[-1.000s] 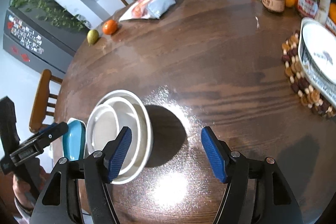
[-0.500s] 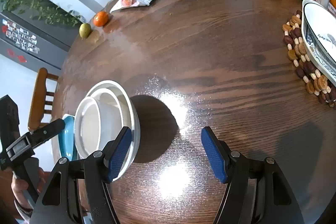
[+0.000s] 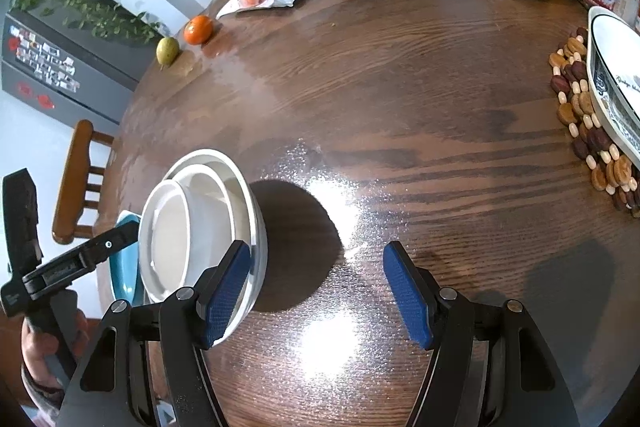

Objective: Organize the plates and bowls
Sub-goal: 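Move both grippers to the rim of the nested white bowl stack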

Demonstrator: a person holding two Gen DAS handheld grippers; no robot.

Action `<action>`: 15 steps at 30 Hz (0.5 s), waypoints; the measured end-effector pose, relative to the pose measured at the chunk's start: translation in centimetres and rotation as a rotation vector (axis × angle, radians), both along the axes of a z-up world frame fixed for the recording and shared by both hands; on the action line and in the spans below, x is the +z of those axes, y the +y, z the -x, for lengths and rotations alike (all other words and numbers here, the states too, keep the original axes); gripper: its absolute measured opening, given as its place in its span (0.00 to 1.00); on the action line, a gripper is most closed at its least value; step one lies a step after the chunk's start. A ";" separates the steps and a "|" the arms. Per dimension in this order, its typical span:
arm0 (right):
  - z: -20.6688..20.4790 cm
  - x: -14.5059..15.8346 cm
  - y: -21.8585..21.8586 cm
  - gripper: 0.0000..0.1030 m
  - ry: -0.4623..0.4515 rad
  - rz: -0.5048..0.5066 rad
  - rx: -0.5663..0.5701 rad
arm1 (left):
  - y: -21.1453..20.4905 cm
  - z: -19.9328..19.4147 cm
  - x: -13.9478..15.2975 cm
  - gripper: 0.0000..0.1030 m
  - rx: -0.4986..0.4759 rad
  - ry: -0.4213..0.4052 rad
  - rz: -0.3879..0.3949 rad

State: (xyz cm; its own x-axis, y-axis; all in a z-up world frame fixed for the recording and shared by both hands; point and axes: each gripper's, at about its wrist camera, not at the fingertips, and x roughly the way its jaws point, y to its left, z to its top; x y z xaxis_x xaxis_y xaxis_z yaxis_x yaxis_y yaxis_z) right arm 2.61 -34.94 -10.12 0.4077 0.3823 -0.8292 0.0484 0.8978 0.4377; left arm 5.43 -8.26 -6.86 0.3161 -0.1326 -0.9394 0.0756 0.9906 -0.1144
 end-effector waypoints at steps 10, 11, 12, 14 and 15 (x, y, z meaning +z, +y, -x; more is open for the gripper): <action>-0.8 -0.8 0.7 0.67 0.031 0.004 0.026 | -1.6 -0.5 -1.0 0.87 -0.056 0.024 -0.065; -0.8 -0.8 0.7 0.67 0.033 0.001 0.027 | -1.7 -0.5 -1.1 0.84 -0.059 0.027 -0.064; -0.8 -0.8 0.7 0.67 0.035 -0.001 0.029 | -1.7 -0.6 -1.1 0.84 -0.060 0.026 -0.058; -0.9 -1.0 0.8 0.67 0.039 0.001 0.032 | -1.8 -0.6 -1.1 0.82 -0.063 0.024 -0.058; -1.0 -1.0 0.9 0.67 0.041 0.003 0.035 | -1.8 -0.6 -1.1 0.82 -0.066 0.021 -0.061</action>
